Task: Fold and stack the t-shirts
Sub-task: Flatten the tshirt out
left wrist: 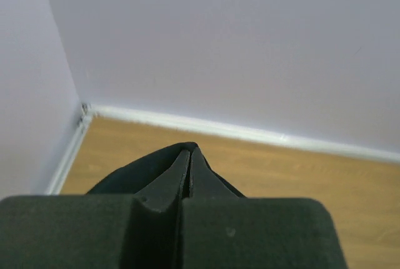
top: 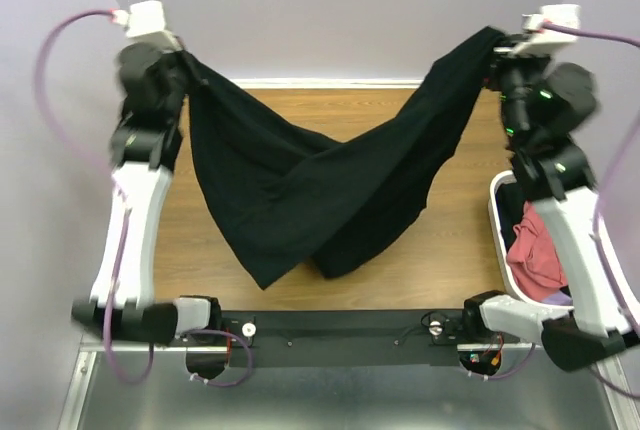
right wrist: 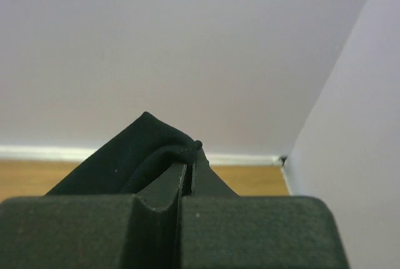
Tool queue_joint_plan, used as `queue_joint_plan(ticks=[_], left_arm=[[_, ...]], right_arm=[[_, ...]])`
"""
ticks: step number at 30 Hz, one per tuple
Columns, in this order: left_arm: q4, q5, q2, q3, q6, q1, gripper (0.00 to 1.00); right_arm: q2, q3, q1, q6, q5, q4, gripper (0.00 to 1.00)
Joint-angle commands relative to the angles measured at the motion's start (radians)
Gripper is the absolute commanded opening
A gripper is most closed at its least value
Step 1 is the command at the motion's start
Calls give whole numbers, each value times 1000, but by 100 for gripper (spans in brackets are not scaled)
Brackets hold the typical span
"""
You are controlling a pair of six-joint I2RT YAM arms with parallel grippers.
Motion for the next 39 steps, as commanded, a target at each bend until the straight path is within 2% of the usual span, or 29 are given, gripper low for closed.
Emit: queue_joint_plan(ticks=[1,2,3,5,6,8,9,11,14,17,18,21,26,33,37,39], left_arm=[[-2,96,253,-51,28,7,2],[3,113,308,-45,28,7,8],[12,152,412,-22,22,5,25],[17,166,503,6,12,5,43],[18,172,572,32,-1,5,61],[18,191,608,38,-18,5,74],[20,197,609,28,-37,5,81],[30,185,559,-43,-51,2,86],[44,150,475,-152,-103,-6,87],[49,139,341,-336,-184,-50,89],[50,130,272,-429,-204,-82,95],[49,48,184,-589,-293,-243,95],[49,90,59,-772,-434,-384,95],[52,87,-7,-905,-638,-473,82],[78,90,42,-908,-718,-521,63],[83,93,84,-899,-744,-548,60]], right_arm=[[161,-52,-4,11,42,-6,1],[193,-62,-5,13,53,-6,1],[272,-72,-5,19,82,-4,1],[360,-77,-7,28,119,-6,4],[406,-77,-8,34,134,-7,16],[529,-73,-15,46,179,-6,34],[563,-68,-16,52,218,-10,54],[632,-56,-16,77,237,-42,70],[617,-75,-16,144,181,-87,76],[546,-157,-16,233,87,-105,80],[529,-204,-16,255,35,-118,80],[451,-281,-15,322,-45,-136,81],[350,-454,-15,407,-208,-156,81],[290,-618,-15,468,-389,-155,81],[287,-674,-12,479,-455,-153,81],[275,-700,-12,477,-462,-155,81]])
